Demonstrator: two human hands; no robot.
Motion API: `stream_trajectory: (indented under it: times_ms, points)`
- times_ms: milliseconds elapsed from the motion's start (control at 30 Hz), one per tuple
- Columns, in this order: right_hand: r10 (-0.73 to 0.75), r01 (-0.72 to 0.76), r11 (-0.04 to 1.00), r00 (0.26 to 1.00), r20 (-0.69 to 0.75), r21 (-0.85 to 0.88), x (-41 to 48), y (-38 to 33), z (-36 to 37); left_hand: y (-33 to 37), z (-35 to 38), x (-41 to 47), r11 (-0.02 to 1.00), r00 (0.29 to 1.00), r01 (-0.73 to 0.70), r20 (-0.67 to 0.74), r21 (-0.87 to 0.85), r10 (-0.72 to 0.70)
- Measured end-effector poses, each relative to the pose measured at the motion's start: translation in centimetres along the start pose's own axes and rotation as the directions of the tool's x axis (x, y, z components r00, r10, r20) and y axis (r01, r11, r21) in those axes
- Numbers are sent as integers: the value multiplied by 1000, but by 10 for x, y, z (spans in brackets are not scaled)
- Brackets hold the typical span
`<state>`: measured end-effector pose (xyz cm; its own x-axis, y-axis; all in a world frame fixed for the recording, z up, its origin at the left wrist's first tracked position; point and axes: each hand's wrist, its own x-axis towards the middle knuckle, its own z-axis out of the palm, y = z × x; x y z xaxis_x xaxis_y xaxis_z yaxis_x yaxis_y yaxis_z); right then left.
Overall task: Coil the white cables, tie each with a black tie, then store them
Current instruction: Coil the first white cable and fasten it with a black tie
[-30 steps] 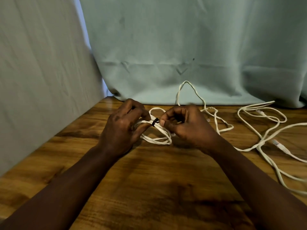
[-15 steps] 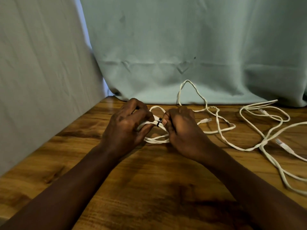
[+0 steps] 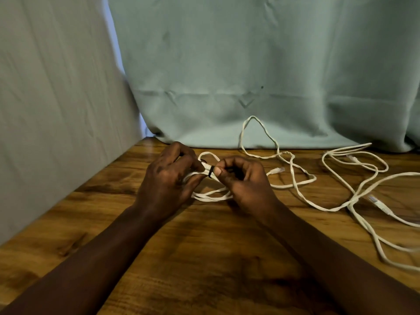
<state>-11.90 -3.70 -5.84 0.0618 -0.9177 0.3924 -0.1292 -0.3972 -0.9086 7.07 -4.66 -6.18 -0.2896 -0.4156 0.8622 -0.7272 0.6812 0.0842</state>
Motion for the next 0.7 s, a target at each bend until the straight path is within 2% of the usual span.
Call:
stream_trajectory:
  times_ms: [100, 200, 333, 567, 700]
  points:
    - [99, -102, 979, 995, 30, 178, 2, -1, -3, 0, -1, 0, 1000, 1000, -31, -4, 7, 31]
    - [149, -164, 976, 982, 112, 140, 2, -4, -8, 1, -3, 1, 997, 999, -52, 0, 51, 52]
    - [22, -20, 1000, 992, 127, -12, 3, -5, -10, 1, -3, 2, 990, 995, -87, -29, 114, 91]
    - [-210, 214, 977, 972, 107, -20, 6, 2, -13, 5, -3, 1, 995, 996, -62, -62, 79, 67]
    - [-269, 273, 961, 961, 72, -55, 5, 5, -12, 4, -6, 3, 1000, 998, -22, -61, 11, 23]
